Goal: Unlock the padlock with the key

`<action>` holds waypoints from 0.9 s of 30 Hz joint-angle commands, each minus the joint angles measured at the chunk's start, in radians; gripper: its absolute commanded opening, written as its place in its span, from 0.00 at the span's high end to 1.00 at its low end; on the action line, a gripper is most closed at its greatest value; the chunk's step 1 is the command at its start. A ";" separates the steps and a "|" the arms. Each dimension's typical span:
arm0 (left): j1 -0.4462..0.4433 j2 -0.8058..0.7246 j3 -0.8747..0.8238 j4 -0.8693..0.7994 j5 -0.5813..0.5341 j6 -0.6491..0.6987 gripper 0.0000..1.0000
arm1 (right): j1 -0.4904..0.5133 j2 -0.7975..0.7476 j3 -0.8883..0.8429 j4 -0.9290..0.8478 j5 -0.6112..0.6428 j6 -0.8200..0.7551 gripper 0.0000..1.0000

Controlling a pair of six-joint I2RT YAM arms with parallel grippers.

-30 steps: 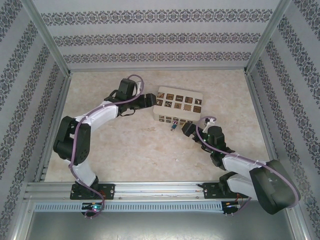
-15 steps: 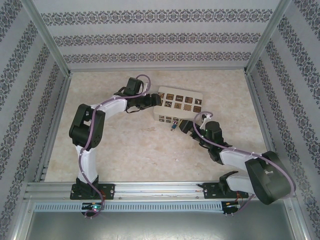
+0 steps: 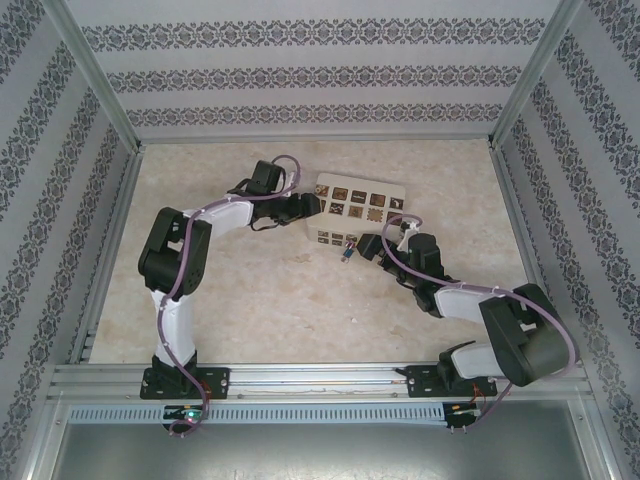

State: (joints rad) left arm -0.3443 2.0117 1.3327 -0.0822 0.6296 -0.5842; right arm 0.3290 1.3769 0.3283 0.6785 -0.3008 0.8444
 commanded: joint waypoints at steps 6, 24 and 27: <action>0.015 -0.082 -0.228 0.000 -0.010 -0.040 0.33 | -0.025 0.078 0.105 0.029 -0.072 -0.121 0.02; 0.036 -0.254 -0.422 0.070 -0.022 -0.103 0.33 | -0.042 0.259 0.251 0.125 -0.192 -0.203 0.02; 0.047 -0.281 -0.410 0.067 -0.023 -0.101 0.33 | -0.045 0.240 0.226 0.117 -0.180 -0.208 0.02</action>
State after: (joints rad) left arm -0.3202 1.7489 0.9443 0.0769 0.6437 -0.6827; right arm 0.2962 1.6329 0.5606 0.7517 -0.4637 0.6662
